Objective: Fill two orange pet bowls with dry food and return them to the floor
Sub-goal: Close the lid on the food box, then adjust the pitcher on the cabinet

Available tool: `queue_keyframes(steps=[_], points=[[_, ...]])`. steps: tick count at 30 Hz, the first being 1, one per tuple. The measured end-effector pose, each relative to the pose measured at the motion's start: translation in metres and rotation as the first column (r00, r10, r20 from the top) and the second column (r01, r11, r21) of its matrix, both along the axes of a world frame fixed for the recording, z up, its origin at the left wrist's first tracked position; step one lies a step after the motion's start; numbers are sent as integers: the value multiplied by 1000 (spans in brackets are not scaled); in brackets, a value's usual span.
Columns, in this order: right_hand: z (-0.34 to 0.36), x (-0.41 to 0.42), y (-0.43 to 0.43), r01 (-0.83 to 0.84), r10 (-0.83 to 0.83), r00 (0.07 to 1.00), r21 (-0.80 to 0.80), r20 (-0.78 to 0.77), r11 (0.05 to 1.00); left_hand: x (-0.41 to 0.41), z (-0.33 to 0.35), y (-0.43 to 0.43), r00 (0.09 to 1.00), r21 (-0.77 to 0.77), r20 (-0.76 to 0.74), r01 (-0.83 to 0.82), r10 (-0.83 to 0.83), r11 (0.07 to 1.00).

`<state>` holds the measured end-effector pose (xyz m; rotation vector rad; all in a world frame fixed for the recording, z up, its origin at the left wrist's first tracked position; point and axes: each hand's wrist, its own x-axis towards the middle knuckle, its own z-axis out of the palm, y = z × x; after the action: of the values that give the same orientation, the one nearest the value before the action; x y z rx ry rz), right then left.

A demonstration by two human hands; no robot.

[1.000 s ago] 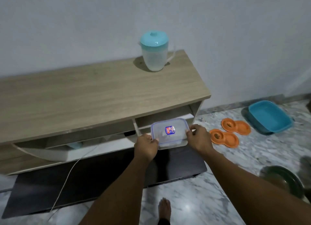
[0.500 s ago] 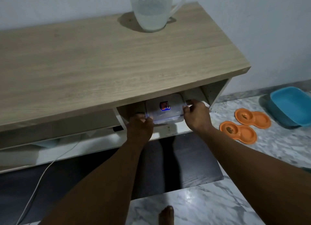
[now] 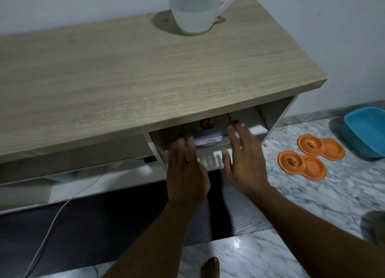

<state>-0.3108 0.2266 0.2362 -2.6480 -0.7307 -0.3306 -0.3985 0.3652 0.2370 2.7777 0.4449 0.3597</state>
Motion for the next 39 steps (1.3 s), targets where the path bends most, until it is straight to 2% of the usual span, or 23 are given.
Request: queue_keyframes(steps=[2,6,14,19,32,39], points=[[-14,-10,-11,-137,138,990,-109,-6,985,-7,-8,-4,991,44,-27,130,-129,991],[-27,-6,-14,-178,181,983,-244,-13,953,-6,-7,-5,980,89,-109,177,-167,980],[-26,9,-3,-159,159,987,-303,-23,940,11,-19,5,975,162,-171,171,-143,972],[-25,19,3,-157,158,987,-344,-25,926,19,-18,10,969,139,-208,167,-136,976],[-7,17,0,-172,174,984,-333,-24,927,10,3,10,965,97,-204,185,-163,978],[59,-8,-17,-268,267,963,-174,-33,948,-21,55,2,949,-93,-172,253,-265,963]])
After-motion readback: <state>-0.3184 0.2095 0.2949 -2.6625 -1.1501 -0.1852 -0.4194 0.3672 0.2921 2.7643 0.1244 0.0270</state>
